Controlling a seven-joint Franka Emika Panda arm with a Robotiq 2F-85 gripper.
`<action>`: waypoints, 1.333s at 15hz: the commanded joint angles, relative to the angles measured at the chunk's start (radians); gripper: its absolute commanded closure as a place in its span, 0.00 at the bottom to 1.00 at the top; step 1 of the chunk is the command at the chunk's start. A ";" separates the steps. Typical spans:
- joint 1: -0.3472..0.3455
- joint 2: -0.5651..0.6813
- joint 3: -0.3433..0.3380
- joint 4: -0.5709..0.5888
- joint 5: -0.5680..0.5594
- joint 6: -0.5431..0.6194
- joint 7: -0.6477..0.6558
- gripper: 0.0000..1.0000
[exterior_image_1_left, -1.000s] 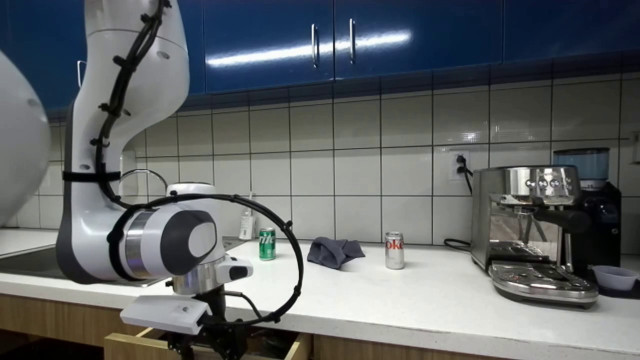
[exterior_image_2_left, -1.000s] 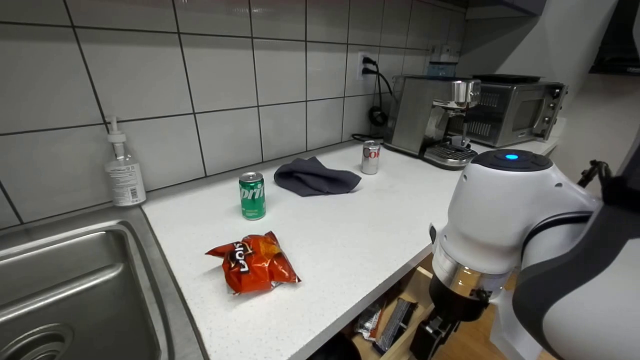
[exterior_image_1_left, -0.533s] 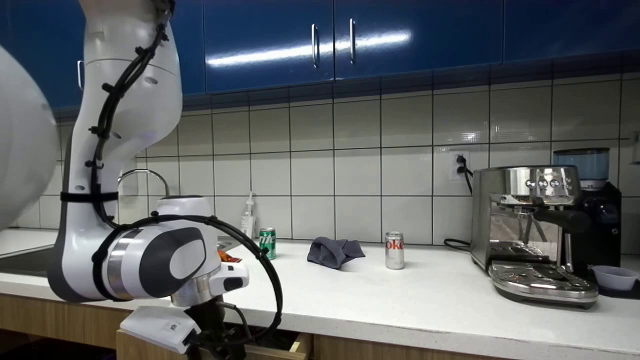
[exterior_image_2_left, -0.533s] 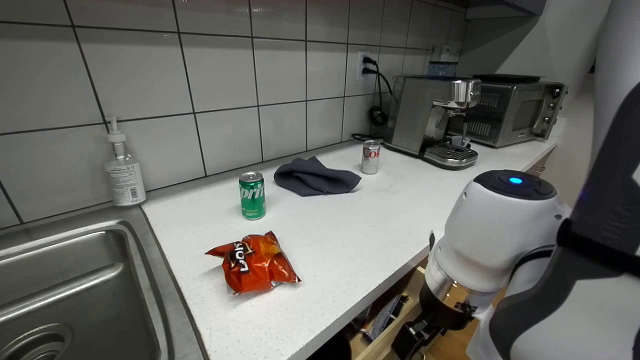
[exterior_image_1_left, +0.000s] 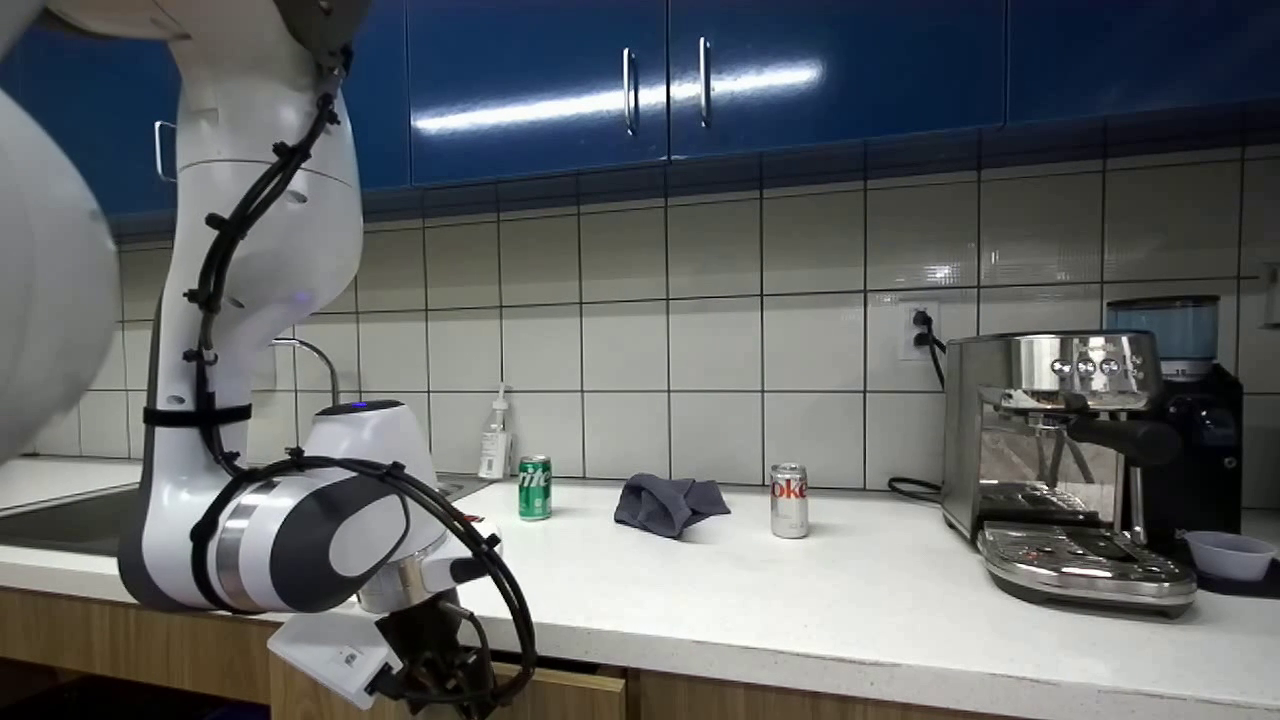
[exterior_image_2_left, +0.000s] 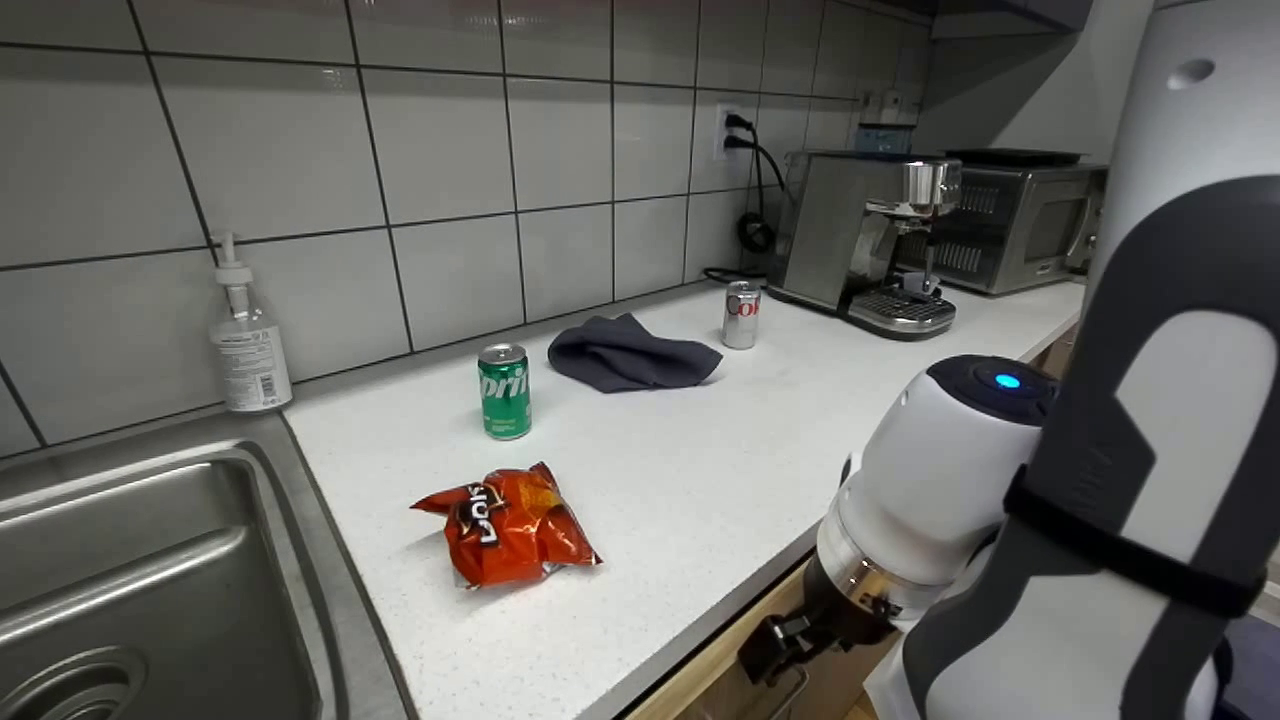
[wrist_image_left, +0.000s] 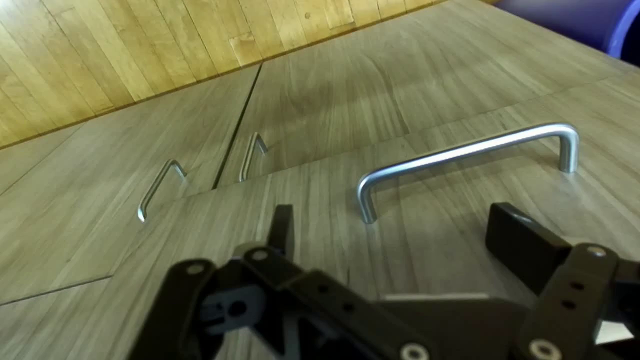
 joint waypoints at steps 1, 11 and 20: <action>0.034 0.056 -0.013 0.081 0.064 0.083 0.010 0.00; 0.194 0.067 -0.122 0.135 0.172 0.050 -0.023 0.00; -0.045 -0.191 0.067 -0.036 -0.015 -0.179 -0.046 0.00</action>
